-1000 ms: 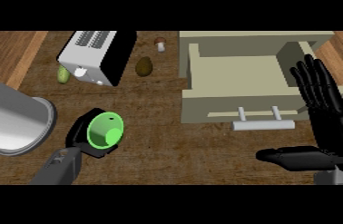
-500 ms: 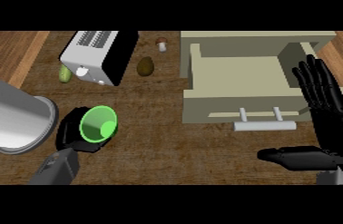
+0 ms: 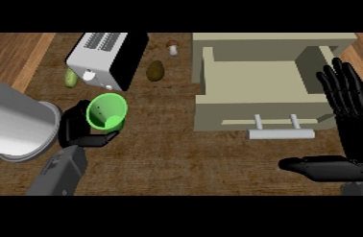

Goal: Pick up the cup, place it into the drawer and close the drawer

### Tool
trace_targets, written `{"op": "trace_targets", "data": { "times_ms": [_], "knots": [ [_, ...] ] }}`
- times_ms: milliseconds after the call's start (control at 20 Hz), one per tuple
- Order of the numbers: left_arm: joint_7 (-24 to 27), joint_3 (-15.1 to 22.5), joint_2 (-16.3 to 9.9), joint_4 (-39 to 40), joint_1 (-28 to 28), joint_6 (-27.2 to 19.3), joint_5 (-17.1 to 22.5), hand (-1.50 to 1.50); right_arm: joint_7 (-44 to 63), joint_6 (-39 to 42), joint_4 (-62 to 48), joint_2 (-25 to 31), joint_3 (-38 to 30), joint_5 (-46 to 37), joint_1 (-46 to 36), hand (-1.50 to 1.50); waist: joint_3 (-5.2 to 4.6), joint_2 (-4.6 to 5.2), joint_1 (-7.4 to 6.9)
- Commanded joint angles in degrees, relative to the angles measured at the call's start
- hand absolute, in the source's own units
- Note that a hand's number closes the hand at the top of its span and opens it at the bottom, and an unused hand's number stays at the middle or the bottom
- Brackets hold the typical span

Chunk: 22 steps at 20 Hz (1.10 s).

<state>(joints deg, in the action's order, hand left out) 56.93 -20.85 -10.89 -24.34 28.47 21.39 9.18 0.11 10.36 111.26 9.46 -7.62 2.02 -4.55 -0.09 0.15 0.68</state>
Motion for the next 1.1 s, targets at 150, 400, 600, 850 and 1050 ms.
{"op": "trace_targets", "data": {
  "times_ms": [150, 400, 600, 850, 1050],
  "knots": [
    [-3.00, 3.13, 2.06, -9.71, 5.29, 2.01, 0.73, 1.50, 1.52, -0.23, 0.06, 0.49, -1.51, 1.07, -0.98, -1.50, 0.13, -0.42, -0.80],
    [-11.38, 7.59, 7.36, -19.57, 9.49, -7.96, -1.09, 1.50, -3.86, 1.05, -3.14, 0.30, -1.43, -0.48, 2.11, -1.50, 0.16, -0.44, -0.89],
    [-21.81, 13.02, 10.65, -32.20, 8.29, -12.93, -0.52, 1.50, 0.21, 0.45, -0.87, 0.93, -2.68, 0.94, 0.98, -1.50, 0.17, -0.79, -1.50],
    [-31.99, 13.37, 10.22, -34.55, 18.09, -17.54, -1.40, 1.50, -3.52, 0.89, -2.14, -0.18, -1.77, 0.26, 1.58, -1.50, 0.13, -0.29, -0.46],
    [-34.78, 19.54, 10.85, -32.93, 22.89, -24.78, -0.22, 1.50, -3.60, 1.88, -3.43, 1.07, -2.91, 0.75, 0.90, -1.50, 0.12, -0.11, 0.12]
  ]
}}
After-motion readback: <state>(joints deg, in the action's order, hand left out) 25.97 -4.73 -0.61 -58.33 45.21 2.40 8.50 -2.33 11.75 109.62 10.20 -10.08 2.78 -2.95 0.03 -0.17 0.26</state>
